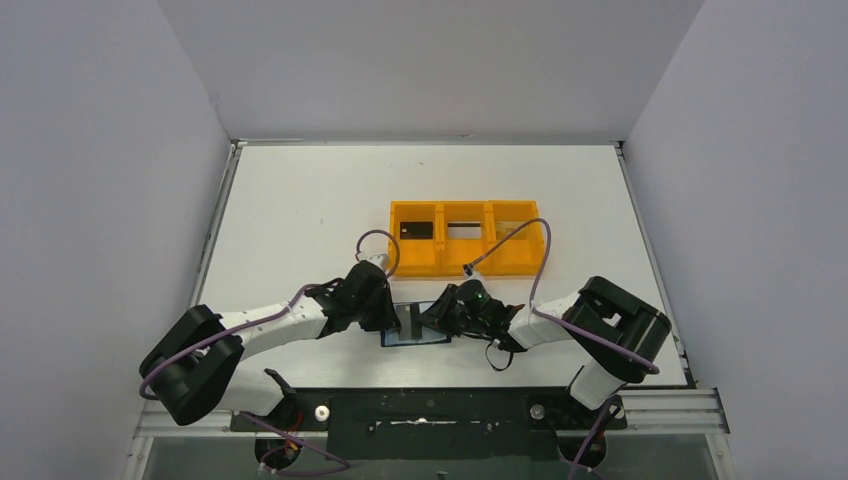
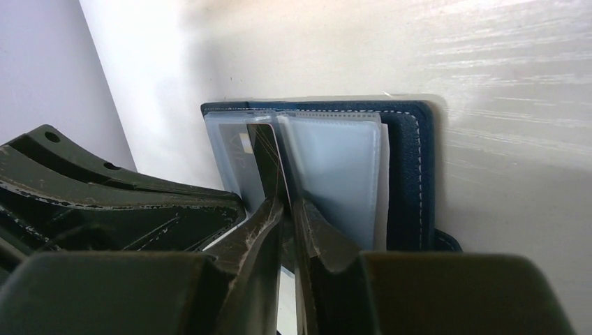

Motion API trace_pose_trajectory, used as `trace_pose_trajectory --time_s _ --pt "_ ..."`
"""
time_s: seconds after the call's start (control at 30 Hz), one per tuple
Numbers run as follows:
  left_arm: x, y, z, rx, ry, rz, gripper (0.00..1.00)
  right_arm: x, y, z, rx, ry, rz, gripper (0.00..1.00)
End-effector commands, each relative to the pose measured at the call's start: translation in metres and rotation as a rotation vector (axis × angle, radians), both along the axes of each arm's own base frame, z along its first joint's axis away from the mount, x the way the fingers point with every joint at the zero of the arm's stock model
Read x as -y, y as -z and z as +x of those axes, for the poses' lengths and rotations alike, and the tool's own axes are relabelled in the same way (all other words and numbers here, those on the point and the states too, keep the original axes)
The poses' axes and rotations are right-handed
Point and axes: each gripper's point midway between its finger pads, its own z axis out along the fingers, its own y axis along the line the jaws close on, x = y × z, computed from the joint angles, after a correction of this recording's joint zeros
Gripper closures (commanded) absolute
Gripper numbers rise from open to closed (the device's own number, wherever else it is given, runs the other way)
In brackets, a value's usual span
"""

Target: Take the credit cards out of the card holder

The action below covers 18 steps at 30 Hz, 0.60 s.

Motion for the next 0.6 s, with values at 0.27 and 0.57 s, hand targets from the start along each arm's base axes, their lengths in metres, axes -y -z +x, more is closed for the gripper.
trace_pose_trajectory --time_s 0.27,0.57 --pt "-0.022 0.026 -0.019 -0.069 0.025 0.126 0.96 0.019 -0.005 0.001 0.027 0.056 -0.060 0.98" --pt "-0.025 0.028 -0.019 -0.064 0.035 0.164 0.96 0.011 -0.005 -0.001 0.022 0.041 -0.007 0.85"
